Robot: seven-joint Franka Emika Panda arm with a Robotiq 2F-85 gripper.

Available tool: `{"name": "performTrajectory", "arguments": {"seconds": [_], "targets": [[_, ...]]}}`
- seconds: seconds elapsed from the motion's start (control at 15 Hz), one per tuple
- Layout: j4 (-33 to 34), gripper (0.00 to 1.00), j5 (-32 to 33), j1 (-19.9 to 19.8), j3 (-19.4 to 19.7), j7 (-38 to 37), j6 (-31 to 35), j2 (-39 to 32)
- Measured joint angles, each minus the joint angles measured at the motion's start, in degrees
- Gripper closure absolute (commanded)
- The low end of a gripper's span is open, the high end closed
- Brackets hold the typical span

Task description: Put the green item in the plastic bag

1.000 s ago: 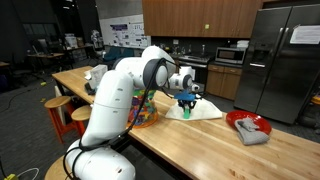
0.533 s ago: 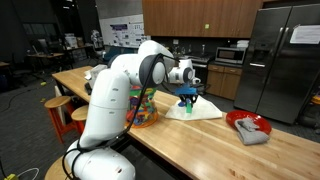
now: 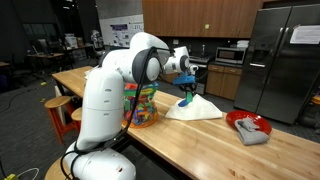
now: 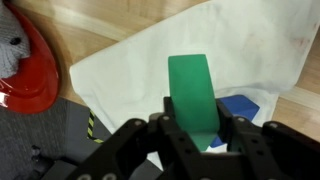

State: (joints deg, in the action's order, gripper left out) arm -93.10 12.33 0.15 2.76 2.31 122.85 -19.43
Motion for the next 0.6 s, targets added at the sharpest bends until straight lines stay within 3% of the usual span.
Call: {"name": "performTrajectory", "arguments": {"seconds": [0.6], "targets": [[-0.3,0.84,4.9,2.2,-0.2,-7.3,2.6,6.9]]}}
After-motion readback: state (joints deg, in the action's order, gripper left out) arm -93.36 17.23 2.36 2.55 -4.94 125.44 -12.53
